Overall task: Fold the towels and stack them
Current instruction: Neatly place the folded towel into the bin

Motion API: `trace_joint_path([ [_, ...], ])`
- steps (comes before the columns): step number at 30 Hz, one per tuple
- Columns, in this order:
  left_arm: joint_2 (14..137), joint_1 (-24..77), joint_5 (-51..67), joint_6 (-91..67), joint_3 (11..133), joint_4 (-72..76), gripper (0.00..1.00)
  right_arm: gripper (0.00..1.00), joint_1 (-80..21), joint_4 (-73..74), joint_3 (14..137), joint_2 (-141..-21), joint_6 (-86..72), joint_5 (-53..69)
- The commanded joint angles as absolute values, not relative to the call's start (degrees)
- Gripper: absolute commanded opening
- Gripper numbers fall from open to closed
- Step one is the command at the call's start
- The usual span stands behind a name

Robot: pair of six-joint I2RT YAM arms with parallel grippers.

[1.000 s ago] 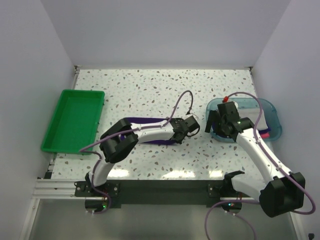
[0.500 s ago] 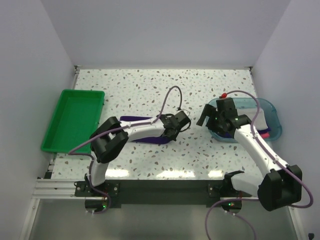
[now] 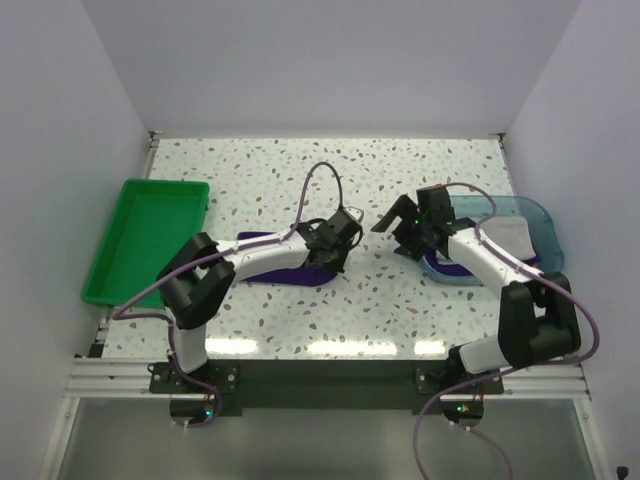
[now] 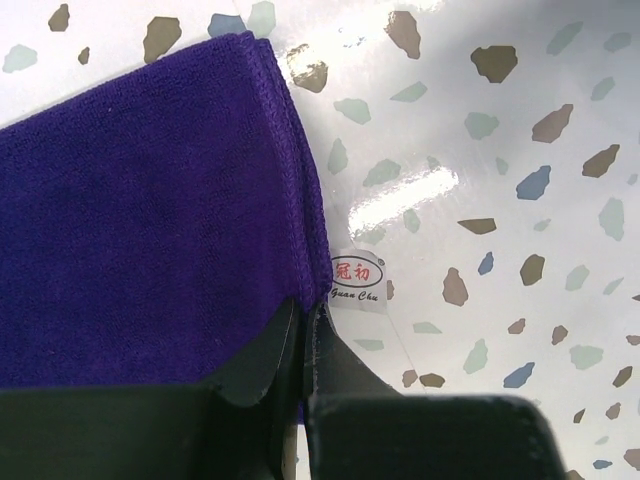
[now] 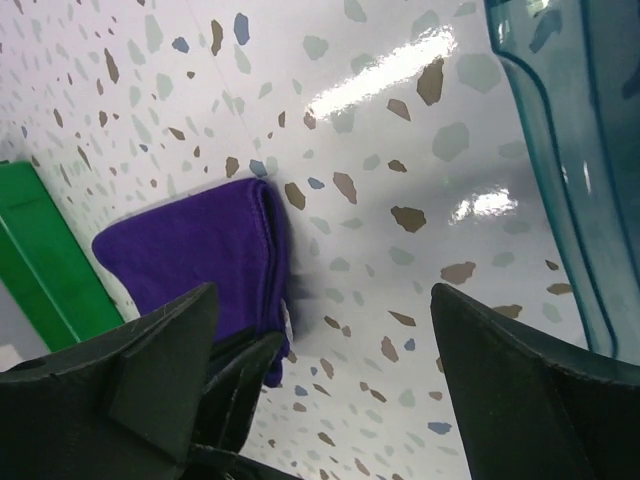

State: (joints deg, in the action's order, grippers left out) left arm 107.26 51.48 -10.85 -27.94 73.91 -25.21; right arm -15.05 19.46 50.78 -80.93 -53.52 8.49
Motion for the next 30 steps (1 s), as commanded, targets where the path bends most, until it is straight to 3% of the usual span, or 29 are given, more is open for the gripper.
trace_joint_path([
  [1,104.33,51.15,-9.76,-29.09,73.57,-22.06,0.00,0.90,-15.82,13.36,52.99,-84.71,-58.01,11.86],
  [25,102.22,50.54,-9.40,-30.15,71.28,-20.39,0.00,0.82,-25.58,-1.58,51.33,-102.39,-64.60,15.82],
  [30,102.30,50.54,-9.76,-30.32,71.63,-20.30,0.00,0.75,-26.89,-2.90,50.10,-102.92,-65.65,17.31],
])
